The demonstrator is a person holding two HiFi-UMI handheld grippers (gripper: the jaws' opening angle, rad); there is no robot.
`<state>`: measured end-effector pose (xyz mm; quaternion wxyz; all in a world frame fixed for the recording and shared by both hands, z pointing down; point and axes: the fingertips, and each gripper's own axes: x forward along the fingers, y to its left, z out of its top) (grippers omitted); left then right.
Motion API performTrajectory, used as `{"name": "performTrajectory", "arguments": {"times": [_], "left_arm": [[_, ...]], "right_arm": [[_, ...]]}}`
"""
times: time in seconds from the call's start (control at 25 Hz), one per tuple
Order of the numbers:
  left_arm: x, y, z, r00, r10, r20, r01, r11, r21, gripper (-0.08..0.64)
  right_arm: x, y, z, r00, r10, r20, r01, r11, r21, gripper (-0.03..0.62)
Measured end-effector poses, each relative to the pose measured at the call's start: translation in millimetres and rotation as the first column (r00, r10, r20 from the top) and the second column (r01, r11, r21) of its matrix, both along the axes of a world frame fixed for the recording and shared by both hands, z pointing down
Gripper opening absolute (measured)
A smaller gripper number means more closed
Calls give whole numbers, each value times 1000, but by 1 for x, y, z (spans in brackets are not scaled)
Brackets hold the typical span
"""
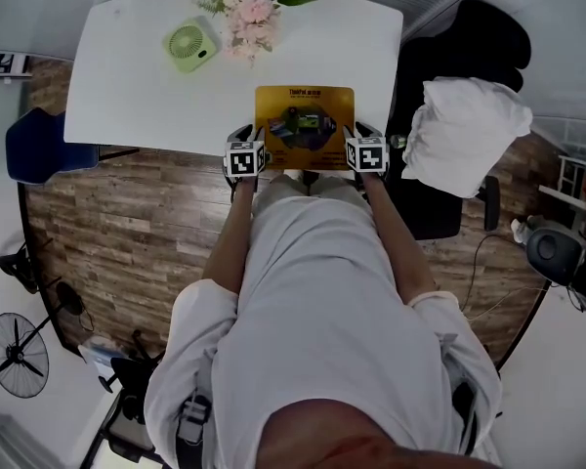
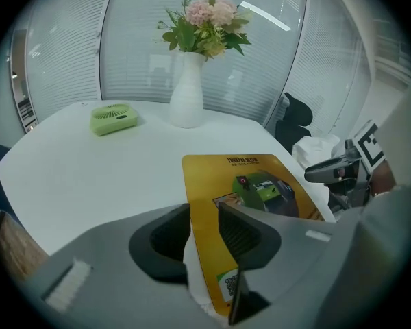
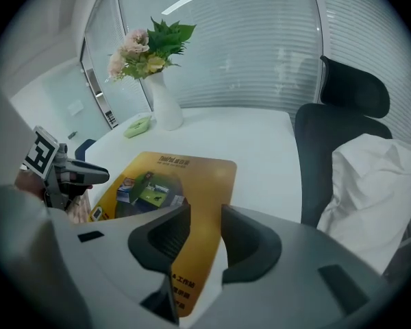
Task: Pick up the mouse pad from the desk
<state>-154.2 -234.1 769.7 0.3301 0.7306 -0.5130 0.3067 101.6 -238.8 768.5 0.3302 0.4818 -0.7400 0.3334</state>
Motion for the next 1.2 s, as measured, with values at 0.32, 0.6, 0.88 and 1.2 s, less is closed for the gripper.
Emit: {"name": "performTrajectory", "arguments": {"times": [0.32, 0.6, 0.88, 1.2], "left_arm": [[-2, 1, 15, 999, -25, 28, 27, 998, -51, 195], [-6, -5, 27, 996, -75, 52, 79, 994, -75, 195], [-6, -5, 27, 988, -112, 102, 117, 992, -43, 170], [1, -3, 26, 991, -116, 63, 119, 992, -51, 97]], "right_arm": [[8, 0, 22, 994, 106, -9, -107, 990, -92, 153], [9, -2, 31, 987, 157, -34, -160, 981, -111, 153], [6, -1, 30, 985, 155, -73, -162, 982, -98, 156], [4, 0, 30, 984, 173, -47, -177, 978, -106, 118]]}}
